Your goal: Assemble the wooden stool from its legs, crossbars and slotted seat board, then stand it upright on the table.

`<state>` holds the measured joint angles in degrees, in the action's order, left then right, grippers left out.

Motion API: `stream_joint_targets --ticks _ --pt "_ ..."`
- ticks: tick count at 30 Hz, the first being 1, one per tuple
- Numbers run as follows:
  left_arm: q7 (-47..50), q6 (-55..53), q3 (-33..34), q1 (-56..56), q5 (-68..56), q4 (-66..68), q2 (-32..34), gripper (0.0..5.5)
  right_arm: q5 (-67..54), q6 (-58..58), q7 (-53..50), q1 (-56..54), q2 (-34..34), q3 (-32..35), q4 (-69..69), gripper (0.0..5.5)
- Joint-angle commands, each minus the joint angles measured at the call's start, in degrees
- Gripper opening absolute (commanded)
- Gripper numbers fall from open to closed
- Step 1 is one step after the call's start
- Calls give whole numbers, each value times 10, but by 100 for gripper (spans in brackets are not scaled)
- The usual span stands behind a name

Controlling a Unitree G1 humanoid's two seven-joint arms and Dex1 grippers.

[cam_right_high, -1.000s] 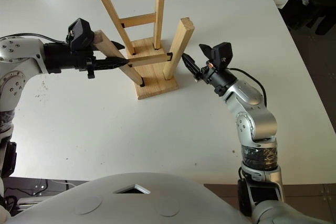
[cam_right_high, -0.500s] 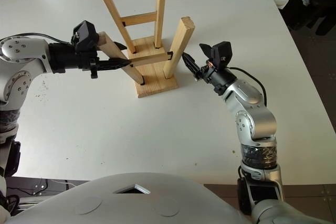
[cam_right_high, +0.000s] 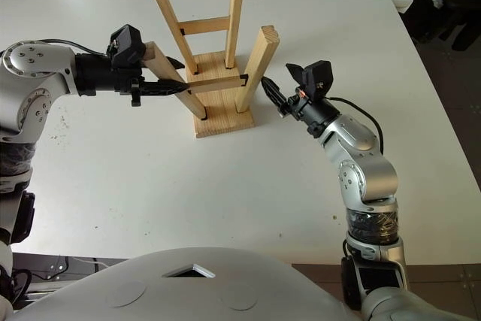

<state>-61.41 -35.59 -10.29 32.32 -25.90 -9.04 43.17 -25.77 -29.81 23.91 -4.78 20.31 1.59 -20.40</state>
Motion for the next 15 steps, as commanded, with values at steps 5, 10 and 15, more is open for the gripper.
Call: stream_joint_targets --ticks 5,10,15 --pt "-14 16 -39 -66 20 -11 -11 204 -109 -31 110 -50 16 14 -3 360" --pt "-41 29 -42 -66 18 -4 2 204 -61 -7 47 -130 13 55 71 360" --pt "-63 25 -23 -61 2 -15 27 204 -55 -30 -8 -103 -22 21 -14 360"
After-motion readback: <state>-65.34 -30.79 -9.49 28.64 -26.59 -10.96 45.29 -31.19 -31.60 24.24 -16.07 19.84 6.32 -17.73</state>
